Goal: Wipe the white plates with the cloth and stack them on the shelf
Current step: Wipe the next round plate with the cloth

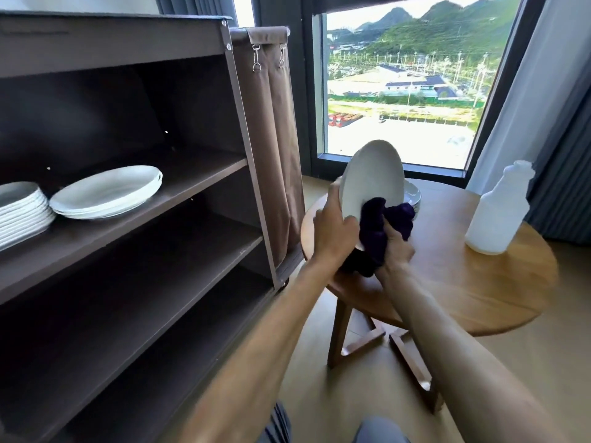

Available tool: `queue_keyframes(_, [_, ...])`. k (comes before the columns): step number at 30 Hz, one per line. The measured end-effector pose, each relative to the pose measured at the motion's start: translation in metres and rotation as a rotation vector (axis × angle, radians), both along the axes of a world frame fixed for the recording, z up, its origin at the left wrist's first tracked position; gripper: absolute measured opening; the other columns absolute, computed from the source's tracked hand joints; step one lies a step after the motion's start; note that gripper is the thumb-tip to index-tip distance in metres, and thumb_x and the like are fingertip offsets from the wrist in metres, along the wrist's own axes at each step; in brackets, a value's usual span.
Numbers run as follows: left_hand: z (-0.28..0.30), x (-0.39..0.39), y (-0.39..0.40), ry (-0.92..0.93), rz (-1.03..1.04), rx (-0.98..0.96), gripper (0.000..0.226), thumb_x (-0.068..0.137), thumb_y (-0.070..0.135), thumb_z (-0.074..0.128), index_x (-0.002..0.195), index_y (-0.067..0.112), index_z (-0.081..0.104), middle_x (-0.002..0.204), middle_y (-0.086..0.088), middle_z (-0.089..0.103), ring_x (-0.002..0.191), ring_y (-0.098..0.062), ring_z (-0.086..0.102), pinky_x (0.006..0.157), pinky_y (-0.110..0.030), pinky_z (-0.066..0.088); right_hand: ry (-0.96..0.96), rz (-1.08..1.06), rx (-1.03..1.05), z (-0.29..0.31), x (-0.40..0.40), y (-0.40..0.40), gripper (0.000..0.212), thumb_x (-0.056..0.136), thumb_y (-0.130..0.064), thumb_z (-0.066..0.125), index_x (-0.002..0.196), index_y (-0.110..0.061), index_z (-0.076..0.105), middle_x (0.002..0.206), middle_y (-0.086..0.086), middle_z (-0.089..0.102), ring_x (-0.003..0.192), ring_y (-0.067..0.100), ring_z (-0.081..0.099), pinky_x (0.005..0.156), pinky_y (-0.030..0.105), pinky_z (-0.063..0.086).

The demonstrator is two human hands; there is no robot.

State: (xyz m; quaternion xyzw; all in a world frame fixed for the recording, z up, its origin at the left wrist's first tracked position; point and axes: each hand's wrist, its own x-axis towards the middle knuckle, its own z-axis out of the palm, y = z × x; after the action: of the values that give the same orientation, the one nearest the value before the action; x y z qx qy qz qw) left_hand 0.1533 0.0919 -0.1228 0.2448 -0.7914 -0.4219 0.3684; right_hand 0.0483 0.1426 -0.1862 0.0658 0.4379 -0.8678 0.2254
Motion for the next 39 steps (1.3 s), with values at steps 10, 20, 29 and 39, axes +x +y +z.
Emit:
queue_keyframes(10, [0.041, 0.017, -0.026, -0.295, -0.334, -0.033, 0.038, 0.082, -0.001, 0.053, 0.103, 0.031, 0.053, 0.095, -0.002, 0.061, 0.094, -0.023, 0.061, 0.069, -0.038, 0.057, 0.780, -0.124, 0.480, 0.044, -0.049, 0.021, 0.038, 0.071, -0.024, 0.090, 0.100, -0.017, 0.066, 0.091, -0.009, 0.068, 0.080, -0.001, 0.062, 0.076, 0.018, 0.054])
queue_keyframes(20, [0.023, -0.020, -0.011, -0.056, -0.315, 0.155, 0.038, 0.106, 0.051, 0.036, 0.126, 0.028, 0.058, 0.116, -0.001, 0.066, 0.110, -0.020, 0.063, 0.097, -0.037, 0.055, 0.941, -0.268, 0.461, 0.073, -0.016, 0.002, 0.037, 0.078, -0.033, 0.079, 0.105, -0.011, 0.066, 0.099, 0.002, 0.070, 0.094, 0.015, 0.065, 0.091, 0.038, 0.054])
queue_keyframes(29, [0.036, -0.031, -0.023, 0.269, -0.110, 0.432, 0.058, 0.097, 0.058, 0.048, 0.123, 0.010, 0.065, 0.111, -0.012, 0.071, 0.106, -0.021, 0.068, 0.096, -0.031, 0.055, 1.247, 0.229, 0.246, 0.075, 0.006, 0.005, 0.004, 0.091, -0.002, 0.068, 0.088, 0.001, 0.069, 0.079, 0.005, 0.071, 0.075, 0.009, 0.069, 0.074, 0.022, 0.055])
queue_keyframes(39, [0.020, -0.008, -0.049, 0.366, 0.135, 0.574, 0.017, 0.100, 0.016, 0.049, 0.110, 0.011, 0.062, 0.101, -0.006, 0.065, 0.094, -0.022, 0.059, 0.071, -0.032, 0.047, 0.993, 0.307, 1.077, 0.016, -0.038, 0.021, 0.031, 0.070, -0.039, 0.083, 0.077, -0.012, 0.070, 0.081, 0.010, 0.071, 0.082, 0.029, 0.067, 0.070, 0.032, 0.049])
